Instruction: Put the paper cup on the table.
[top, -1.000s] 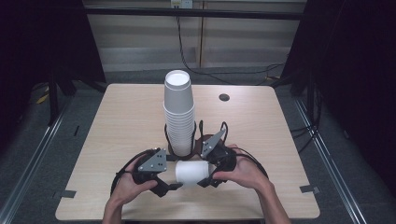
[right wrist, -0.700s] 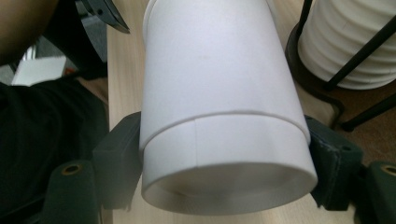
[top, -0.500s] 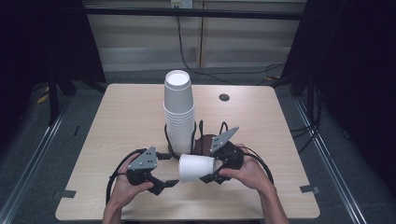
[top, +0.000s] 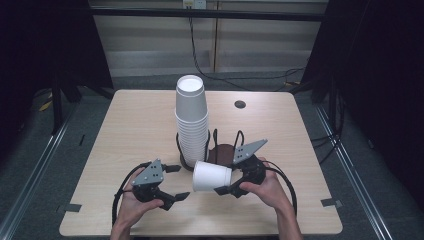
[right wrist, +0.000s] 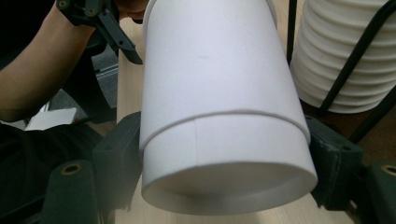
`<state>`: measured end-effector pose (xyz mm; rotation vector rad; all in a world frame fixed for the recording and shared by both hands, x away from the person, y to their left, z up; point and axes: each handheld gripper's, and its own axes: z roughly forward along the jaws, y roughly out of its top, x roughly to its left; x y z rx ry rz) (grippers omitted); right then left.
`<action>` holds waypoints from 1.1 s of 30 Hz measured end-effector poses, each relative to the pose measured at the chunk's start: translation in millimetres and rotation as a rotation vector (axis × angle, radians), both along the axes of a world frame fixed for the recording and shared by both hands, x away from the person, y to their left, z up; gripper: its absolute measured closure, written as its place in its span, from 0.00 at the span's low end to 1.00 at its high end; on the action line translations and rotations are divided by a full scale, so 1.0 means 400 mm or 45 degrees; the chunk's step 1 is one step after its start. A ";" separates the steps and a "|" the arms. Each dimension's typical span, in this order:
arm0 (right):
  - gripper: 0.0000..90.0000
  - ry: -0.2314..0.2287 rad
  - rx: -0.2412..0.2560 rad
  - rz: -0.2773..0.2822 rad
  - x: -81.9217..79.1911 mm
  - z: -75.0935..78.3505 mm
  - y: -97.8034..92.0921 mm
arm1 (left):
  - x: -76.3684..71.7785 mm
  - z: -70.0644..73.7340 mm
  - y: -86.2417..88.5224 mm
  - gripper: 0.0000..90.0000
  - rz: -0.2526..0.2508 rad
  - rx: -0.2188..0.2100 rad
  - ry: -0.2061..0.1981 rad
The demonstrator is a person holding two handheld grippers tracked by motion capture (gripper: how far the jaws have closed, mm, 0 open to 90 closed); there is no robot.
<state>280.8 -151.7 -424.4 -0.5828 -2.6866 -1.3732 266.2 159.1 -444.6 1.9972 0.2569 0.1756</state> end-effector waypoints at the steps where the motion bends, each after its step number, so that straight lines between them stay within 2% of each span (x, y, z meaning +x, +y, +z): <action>1: 0.26 0.000 0.000 0.000 0.000 0.000 0.000 | 0.000 0.000 0.000 0.17 0.000 0.000 0.000; 5: 0.26 0.007 0.027 -0.005 -0.001 -0.011 0.001 | 0.000 0.001 -0.001 0.17 0.005 -0.008 -0.001; 8: 0.26 -0.002 0.078 -0.011 -0.004 -0.015 -0.002 | 0.000 -0.006 -0.001 0.17 0.015 -0.018 0.019; 14: 0.26 -0.014 0.115 -0.023 -0.006 -0.020 -0.001 | 0.000 -0.017 0.002 0.17 0.021 -0.034 0.025; 15: 0.26 -0.016 0.147 -0.025 -0.008 -0.024 -0.002 | -0.002 -0.019 0.003 0.17 0.025 -0.042 0.031; 18: 0.26 -0.027 0.186 -0.027 -0.011 -0.028 -0.003 | -0.004 -0.021 0.002 0.17 0.016 -0.052 0.036; 25: 0.26 -0.047 0.255 -0.013 -0.016 -0.038 0.003 | -0.007 -0.027 -0.005 0.17 -0.003 -0.055 0.039; 26: 0.26 -0.055 0.295 -0.014 -0.018 -0.045 0.001 | -0.008 -0.028 -0.006 0.17 -0.005 -0.067 0.041; 28: 0.26 -0.051 0.332 -0.017 -0.019 -0.053 -0.005 | -0.008 -0.028 -0.007 0.17 -0.009 -0.071 0.036; 33: 0.26 -0.065 0.345 -0.016 -0.024 -0.063 -0.008 | -0.008 -0.027 -0.008 0.17 -0.022 -0.115 0.035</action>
